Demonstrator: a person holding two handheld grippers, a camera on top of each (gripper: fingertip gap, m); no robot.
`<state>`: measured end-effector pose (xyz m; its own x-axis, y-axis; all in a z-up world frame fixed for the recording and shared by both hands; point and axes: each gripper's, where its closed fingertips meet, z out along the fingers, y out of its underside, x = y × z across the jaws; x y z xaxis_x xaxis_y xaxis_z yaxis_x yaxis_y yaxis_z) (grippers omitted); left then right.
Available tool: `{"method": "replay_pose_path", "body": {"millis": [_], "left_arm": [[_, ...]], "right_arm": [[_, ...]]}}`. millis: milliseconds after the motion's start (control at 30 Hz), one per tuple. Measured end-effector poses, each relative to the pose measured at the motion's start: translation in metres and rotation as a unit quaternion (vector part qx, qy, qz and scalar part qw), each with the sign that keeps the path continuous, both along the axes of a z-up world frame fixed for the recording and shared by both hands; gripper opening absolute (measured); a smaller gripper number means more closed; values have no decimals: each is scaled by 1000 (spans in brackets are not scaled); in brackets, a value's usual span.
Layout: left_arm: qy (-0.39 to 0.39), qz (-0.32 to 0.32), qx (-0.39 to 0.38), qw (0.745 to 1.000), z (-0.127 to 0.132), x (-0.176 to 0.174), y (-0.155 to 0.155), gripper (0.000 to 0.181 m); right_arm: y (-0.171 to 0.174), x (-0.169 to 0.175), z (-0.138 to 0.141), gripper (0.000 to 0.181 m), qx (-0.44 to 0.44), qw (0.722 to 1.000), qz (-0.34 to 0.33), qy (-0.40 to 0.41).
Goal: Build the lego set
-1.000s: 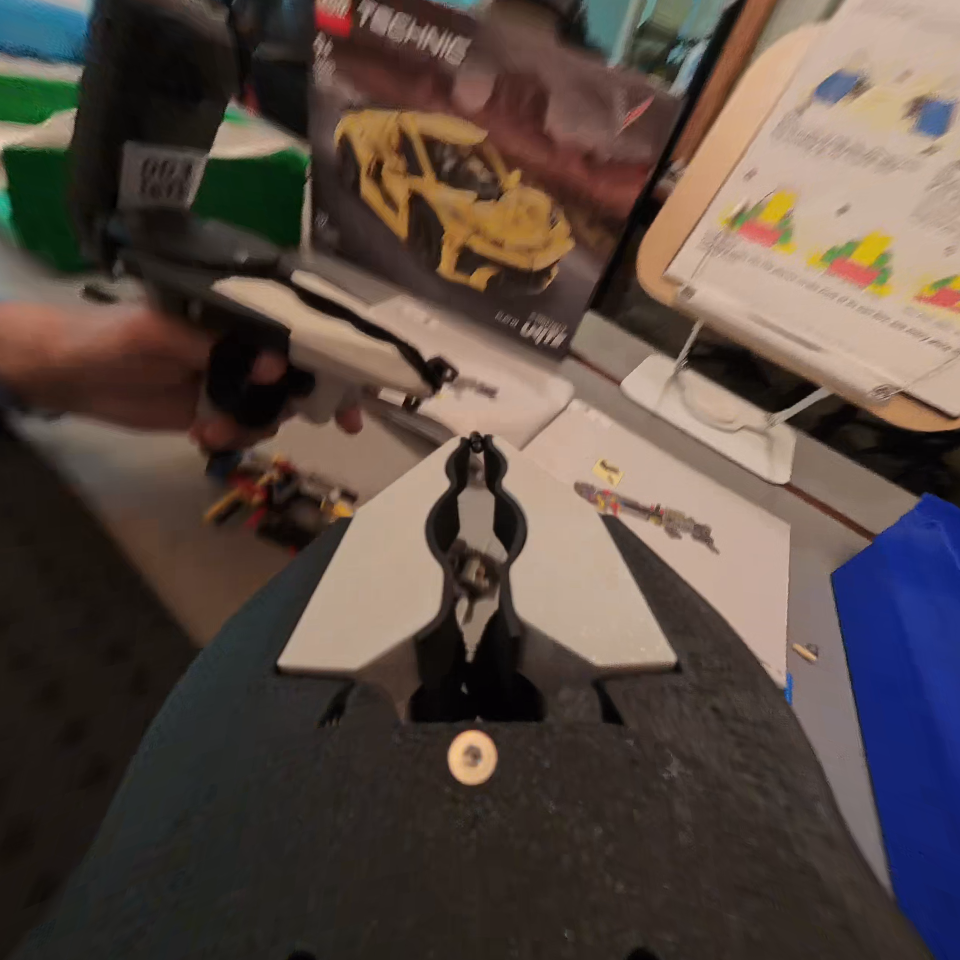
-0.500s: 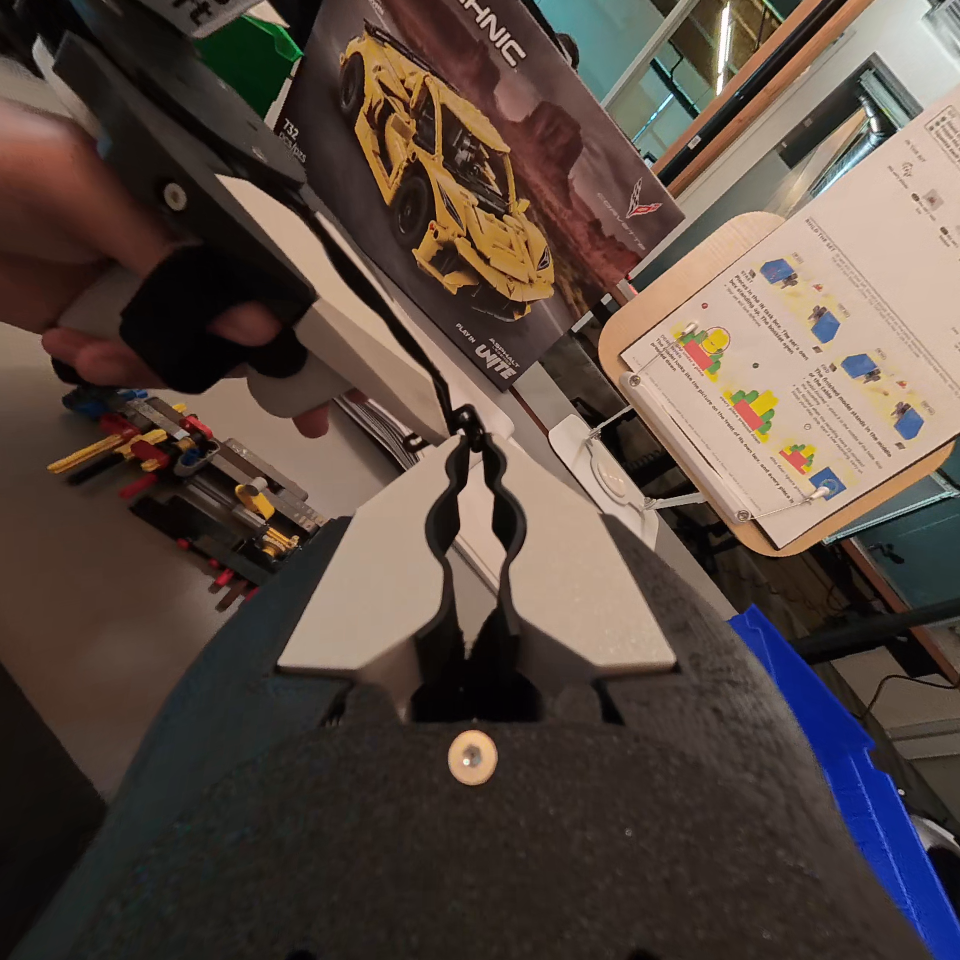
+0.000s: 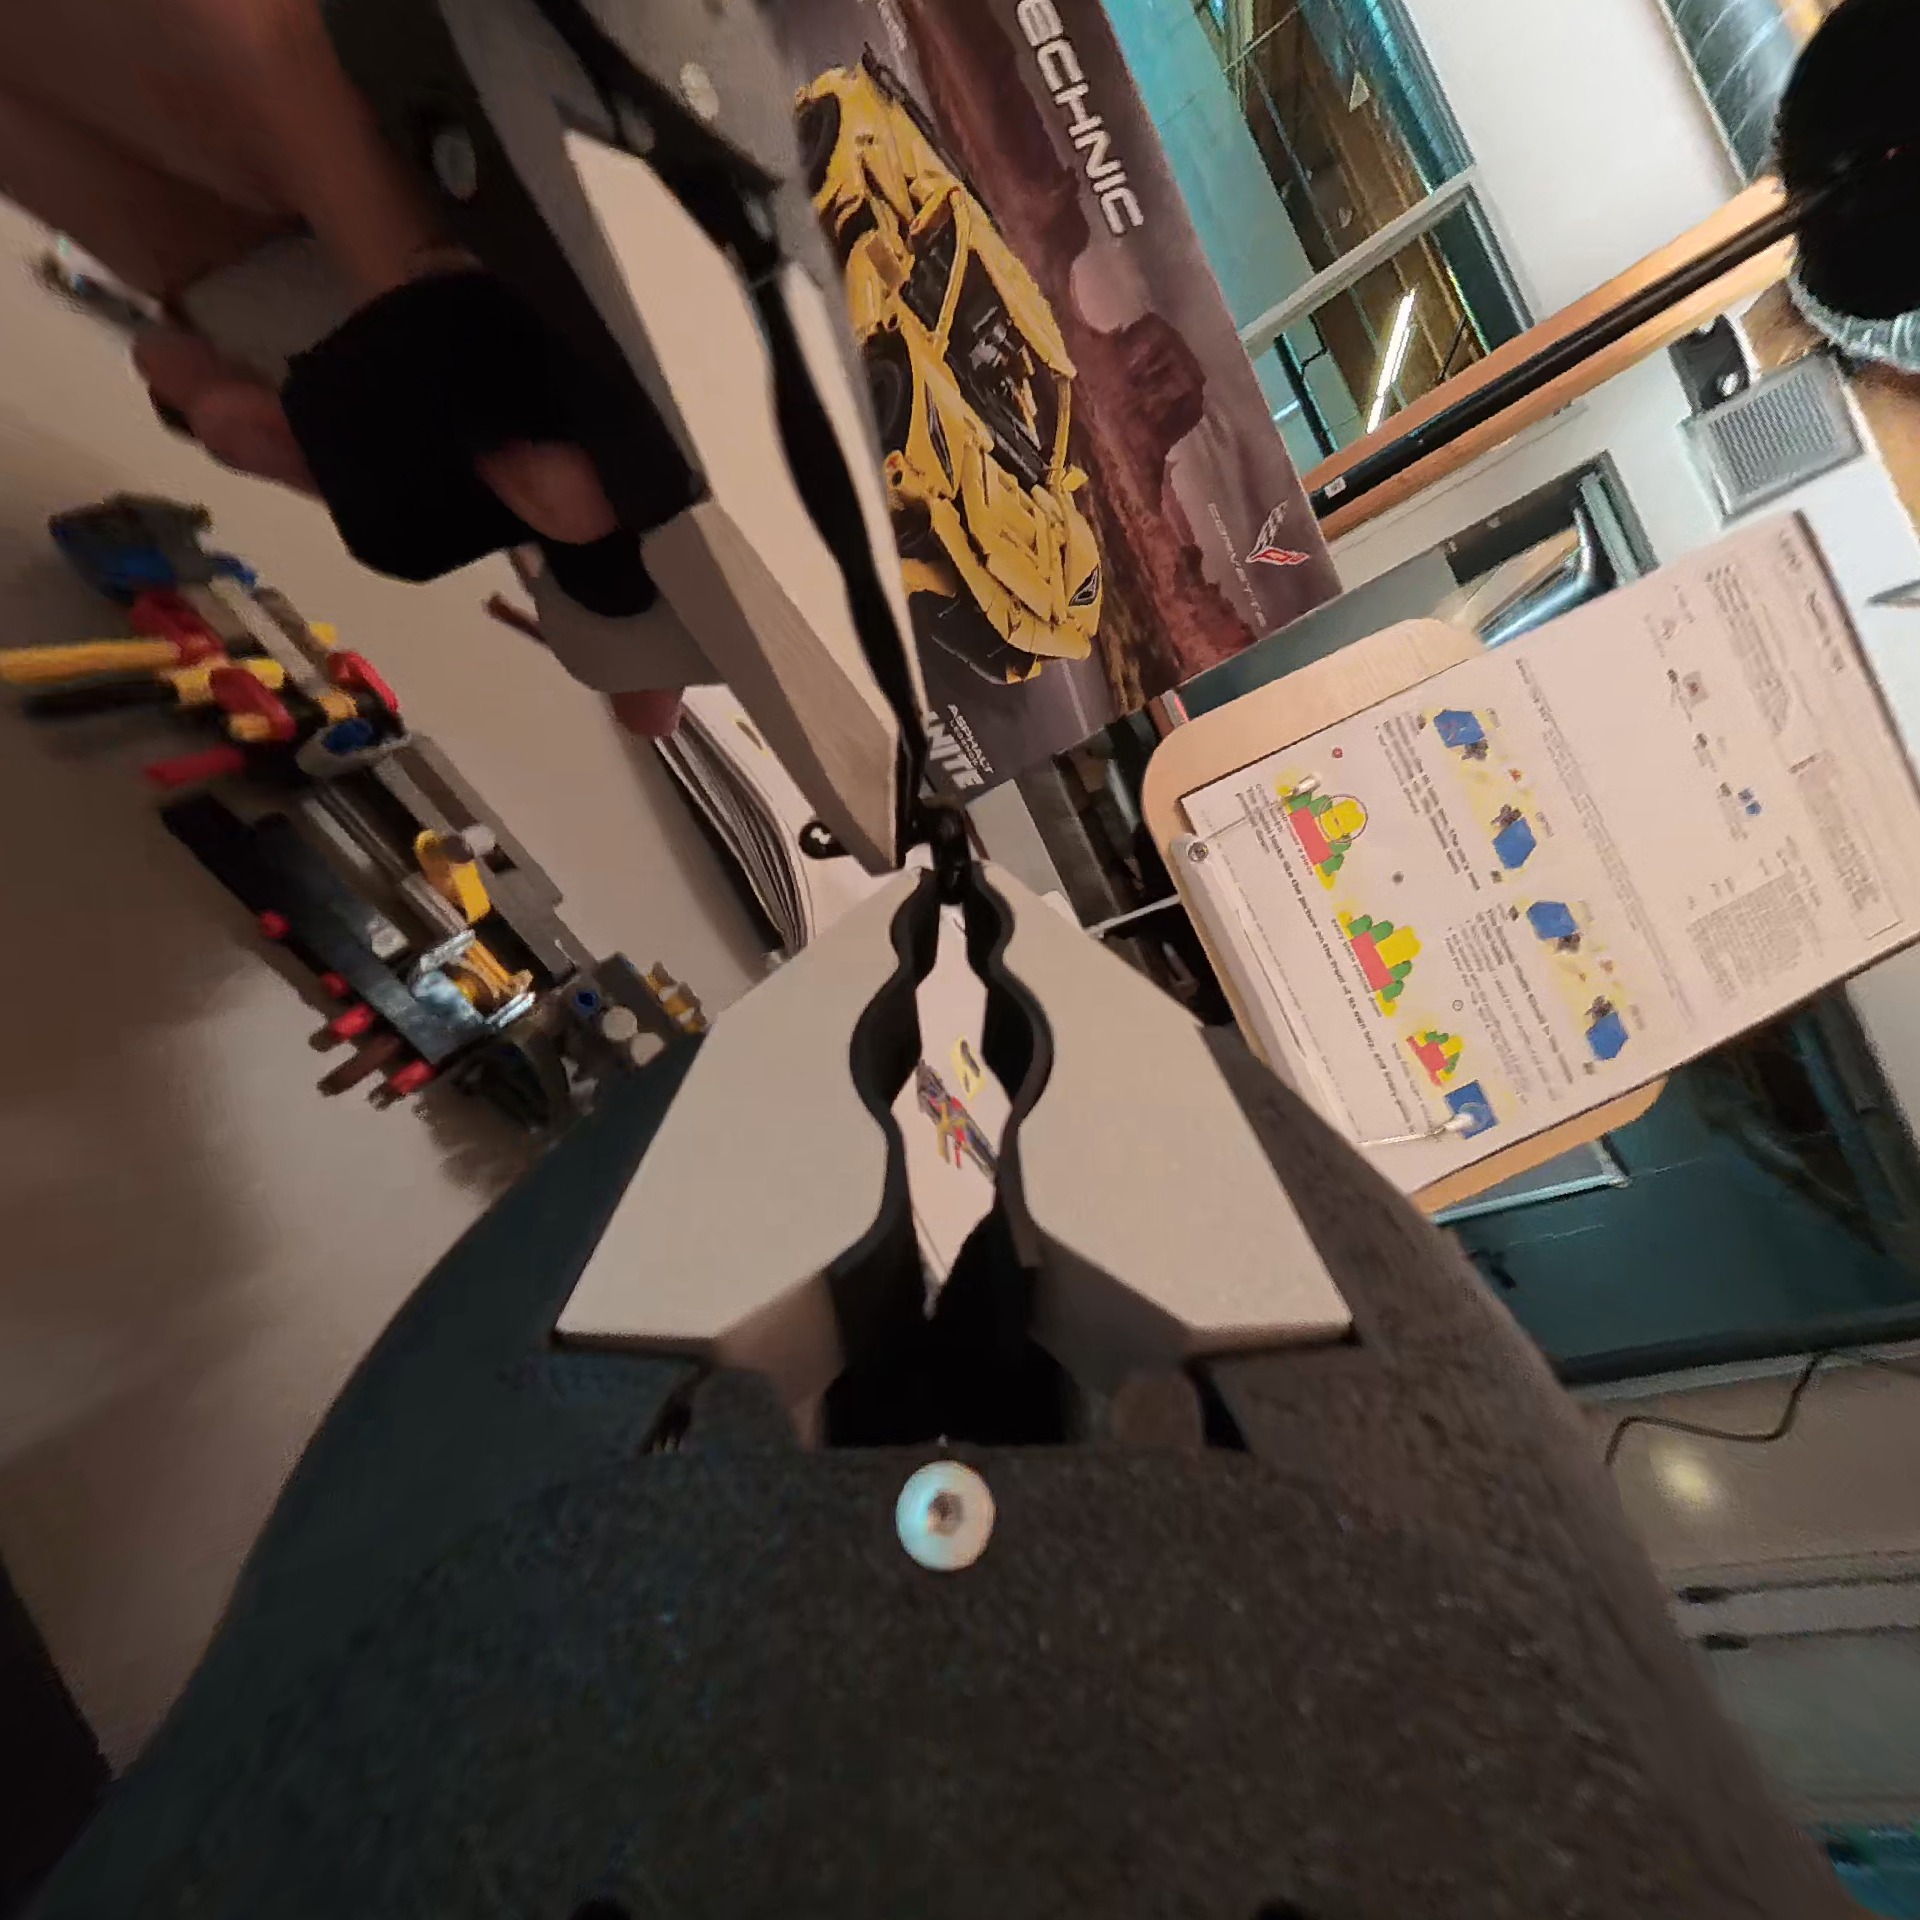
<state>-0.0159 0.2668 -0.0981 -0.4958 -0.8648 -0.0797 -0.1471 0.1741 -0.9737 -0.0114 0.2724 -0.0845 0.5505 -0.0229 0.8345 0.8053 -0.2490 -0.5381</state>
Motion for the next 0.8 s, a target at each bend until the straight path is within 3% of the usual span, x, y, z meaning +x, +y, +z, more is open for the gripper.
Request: {"method": "replay_pose_path", "body": {"millis": [100,200,367,433,533,633,700,800], "left_arm": [[-11,9,73,997,-7,0,-1,7],[-14,12,95,995,-8,0,-1,8],[-3,-9,38,999,-7,0,-2,7],[-2,-13,22,1000,-5,0,1,7],[-13,-53,-25,998,8,-9,-3,7],[-43,-121,-69,989,25,-24,-19,8],[-50,-149,-82,984,29,-31,-27,7],[-53,-169,-87,980,29,-35,-36,7]], "right_arm": [[-1,0,-6,4,-9,999,-11,-48],[-2,1,-7,4,-9,999,-9,-33],[-4,-1,-8,7,-1,997,-1,77],[-10,-13,-5,20,-9,986,52,158],[-21,-25,0,35,-41,934,139,327],[-28,-30,17,38,-52,841,234,485],[-31,-34,27,38,-50,798,280,531],[-35,-44,28,36,-62,778,318,538]]}}
